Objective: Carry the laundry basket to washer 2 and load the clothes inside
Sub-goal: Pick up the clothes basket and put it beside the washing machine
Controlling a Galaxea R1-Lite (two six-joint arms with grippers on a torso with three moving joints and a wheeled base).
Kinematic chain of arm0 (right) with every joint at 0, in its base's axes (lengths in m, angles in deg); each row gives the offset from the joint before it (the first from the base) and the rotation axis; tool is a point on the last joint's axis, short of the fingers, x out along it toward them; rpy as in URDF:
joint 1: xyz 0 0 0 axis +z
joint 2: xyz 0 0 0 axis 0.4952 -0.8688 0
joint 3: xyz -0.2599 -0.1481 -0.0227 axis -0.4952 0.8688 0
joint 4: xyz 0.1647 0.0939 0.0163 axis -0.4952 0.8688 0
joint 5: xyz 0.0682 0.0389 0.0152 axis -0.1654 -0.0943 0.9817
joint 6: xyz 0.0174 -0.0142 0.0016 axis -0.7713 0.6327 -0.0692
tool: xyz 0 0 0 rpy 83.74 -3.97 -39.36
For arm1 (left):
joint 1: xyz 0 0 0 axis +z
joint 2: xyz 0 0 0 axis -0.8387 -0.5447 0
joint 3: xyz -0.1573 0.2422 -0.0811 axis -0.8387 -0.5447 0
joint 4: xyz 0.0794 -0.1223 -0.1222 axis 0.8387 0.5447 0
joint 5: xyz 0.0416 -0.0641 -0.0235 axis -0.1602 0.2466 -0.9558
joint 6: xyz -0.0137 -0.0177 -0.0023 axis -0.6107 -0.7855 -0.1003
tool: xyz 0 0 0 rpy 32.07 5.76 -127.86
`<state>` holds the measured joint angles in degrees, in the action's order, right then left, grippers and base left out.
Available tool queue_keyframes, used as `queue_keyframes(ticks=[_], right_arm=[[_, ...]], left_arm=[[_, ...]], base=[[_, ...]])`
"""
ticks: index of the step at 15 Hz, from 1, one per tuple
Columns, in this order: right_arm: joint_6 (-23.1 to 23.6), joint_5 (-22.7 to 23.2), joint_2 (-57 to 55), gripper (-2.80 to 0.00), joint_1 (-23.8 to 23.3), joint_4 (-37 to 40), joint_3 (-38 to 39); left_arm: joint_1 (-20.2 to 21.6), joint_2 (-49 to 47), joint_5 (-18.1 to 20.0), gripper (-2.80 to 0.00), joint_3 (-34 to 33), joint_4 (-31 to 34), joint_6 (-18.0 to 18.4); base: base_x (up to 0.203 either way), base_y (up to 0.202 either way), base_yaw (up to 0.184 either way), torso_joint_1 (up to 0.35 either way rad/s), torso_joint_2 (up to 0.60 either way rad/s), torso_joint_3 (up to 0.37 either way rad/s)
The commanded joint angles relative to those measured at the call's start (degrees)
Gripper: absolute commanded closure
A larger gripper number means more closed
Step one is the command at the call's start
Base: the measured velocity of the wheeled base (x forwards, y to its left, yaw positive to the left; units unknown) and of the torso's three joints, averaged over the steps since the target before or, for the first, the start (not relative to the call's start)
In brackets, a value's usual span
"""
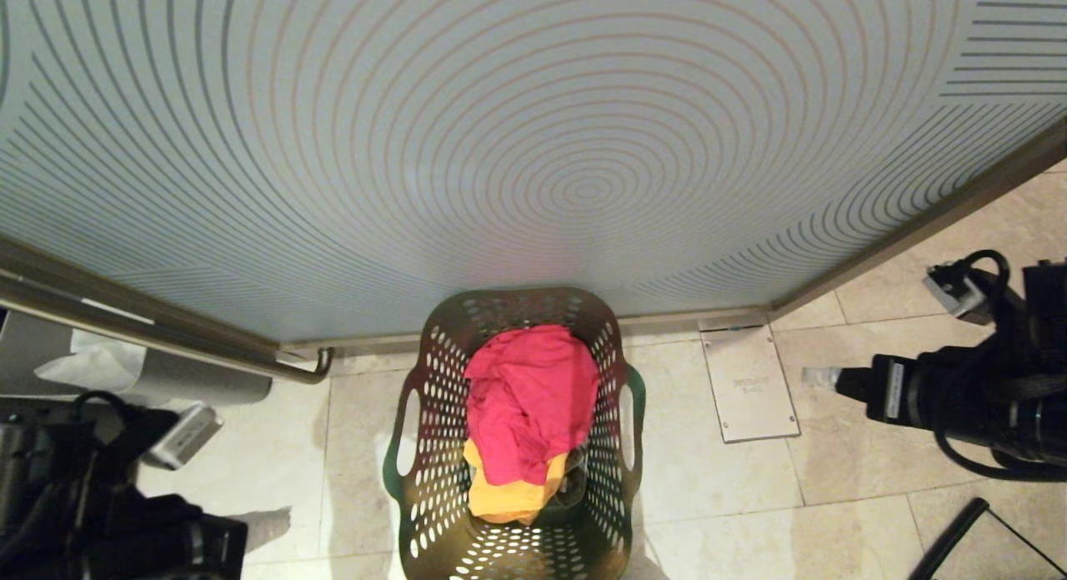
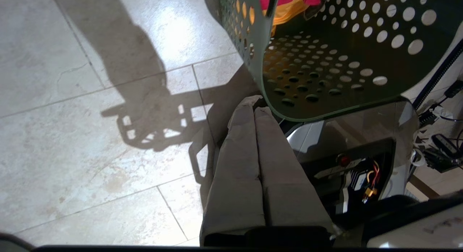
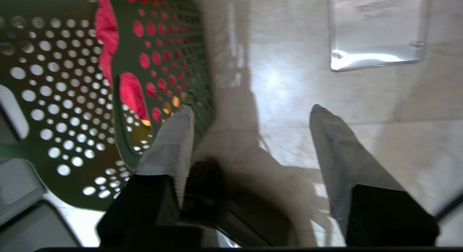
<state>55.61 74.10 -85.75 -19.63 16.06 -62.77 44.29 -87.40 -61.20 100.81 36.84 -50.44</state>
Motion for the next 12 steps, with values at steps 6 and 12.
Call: queue_keyframes(ticks=[6,12], right_arm=[[-8.79,0.03,-14.12,-2.80,9.60,-3.10,-8.73],[-12.82,-0.10,-16.70,-2.80,15.07,5.49,-14.14]], left_arm=[[-13.49,-13.35,-12.88,0.00,7.56,-4.42,-8.32],[-14.26,-13.62,-20.34,0.00,8.54,-4.83,-8.46]], base=[[0.000,0.000,0.000,0.000,0.00,0.000],[0.000,0.000,0.000,0.000,0.00,0.000]])
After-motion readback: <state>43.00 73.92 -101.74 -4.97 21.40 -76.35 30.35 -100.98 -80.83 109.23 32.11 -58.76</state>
